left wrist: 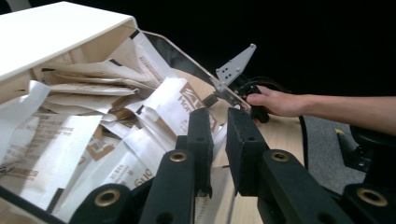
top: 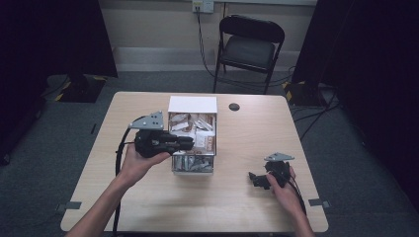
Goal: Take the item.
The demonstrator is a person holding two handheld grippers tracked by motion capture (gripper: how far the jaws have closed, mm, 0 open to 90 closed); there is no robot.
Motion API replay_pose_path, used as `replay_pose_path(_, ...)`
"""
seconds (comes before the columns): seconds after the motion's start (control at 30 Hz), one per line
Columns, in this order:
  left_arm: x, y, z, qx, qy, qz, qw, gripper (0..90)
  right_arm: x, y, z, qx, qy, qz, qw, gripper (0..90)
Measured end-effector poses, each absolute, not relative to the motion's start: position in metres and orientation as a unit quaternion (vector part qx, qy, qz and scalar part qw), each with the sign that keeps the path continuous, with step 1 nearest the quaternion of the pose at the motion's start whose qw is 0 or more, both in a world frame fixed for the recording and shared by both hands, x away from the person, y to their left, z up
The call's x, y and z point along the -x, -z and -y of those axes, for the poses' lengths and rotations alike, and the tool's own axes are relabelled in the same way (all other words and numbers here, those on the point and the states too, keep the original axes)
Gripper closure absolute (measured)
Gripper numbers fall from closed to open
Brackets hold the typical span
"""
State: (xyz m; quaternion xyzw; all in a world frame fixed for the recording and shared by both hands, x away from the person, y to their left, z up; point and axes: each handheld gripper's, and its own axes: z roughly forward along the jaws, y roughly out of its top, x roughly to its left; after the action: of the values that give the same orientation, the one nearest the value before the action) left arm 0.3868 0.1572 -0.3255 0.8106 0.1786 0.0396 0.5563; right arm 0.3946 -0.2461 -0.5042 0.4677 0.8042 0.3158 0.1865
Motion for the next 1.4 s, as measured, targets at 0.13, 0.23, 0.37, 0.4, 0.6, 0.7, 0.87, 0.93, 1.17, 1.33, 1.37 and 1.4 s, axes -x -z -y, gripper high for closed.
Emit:
replay_pose_path(0.13,-0.389,0.328,-0.153,-0.82,-0.038,-0.178,0.542,74.7,-0.395,0.504,0.246,-0.468,-0.316,-0.804,0.187,0.0)
replay_pose_path(0.23,-0.39,0.329,-0.151,-0.828,-0.047,-0.178,0.529,74.1,-0.395,0.504,0.246,-0.468,-0.316,-0.804,0.187,0.0)
replay_pose_path(0.37,-0.389,0.33,-0.153,-0.83,-0.046,-0.178,0.527,74.7,-0.395,0.504,0.246,-0.468,-0.316,-0.804,0.187,0.0)
replay_pose_path(0.4,-0.389,0.33,-0.153,-0.829,-0.046,-0.179,0.527,74.8,-0.395,0.504,0.246,-0.468,-0.316,-0.804,0.187,0.0)
replay_pose_path(0.6,-0.389,0.332,-0.151,-0.831,-0.046,-0.176,0.525,76.4,-0.394,0.504,0.246,-0.468,-0.316,-0.804,0.187,0.0)
replay_pose_path(0.7,-0.388,0.332,-0.151,-0.835,-0.055,-0.169,0.521,77.3,-0.394,0.504,0.246,-0.468,-0.316,-0.804,0.187,0.0)
replay_pose_path(0.87,-0.387,0.332,-0.151,-0.84,-0.061,-0.162,0.515,79.7,-0.394,0.504,0.246,-0.469,-0.316,-0.804,0.187,0.0)
replay_pose_path(0.93,-0.387,0.332,-0.151,-0.84,-0.056,-0.161,0.514,82.1,-0.394,0.504,0.246,-0.468,-0.316,-0.804,0.187,0.0)
replay_pose_path(1.17,-0.388,0.335,-0.151,-0.836,-0.053,-0.172,0.518,86.4,-0.394,0.504,0.246,-0.469,-0.315,-0.803,0.187,0.0)
replay_pose_path(1.33,-0.392,0.336,-0.151,-0.83,-0.032,-0.185,0.525,87.8,-0.394,0.504,0.246,-0.471,-0.315,-0.803,0.187,0.0)
replay_pose_path(1.37,-0.392,0.336,-0.151,-0.83,-0.032,-0.186,0.525,88.5,-0.394,0.504,0.246,-0.471,-0.315,-0.803,0.187,0.0)
replay_pose_path(1.4,-0.393,0.336,-0.151,-0.83,-0.03,-0.187,0.525,88.8,-0.394,0.504,0.246,-0.471,-0.315,-0.803,0.187,0.0)
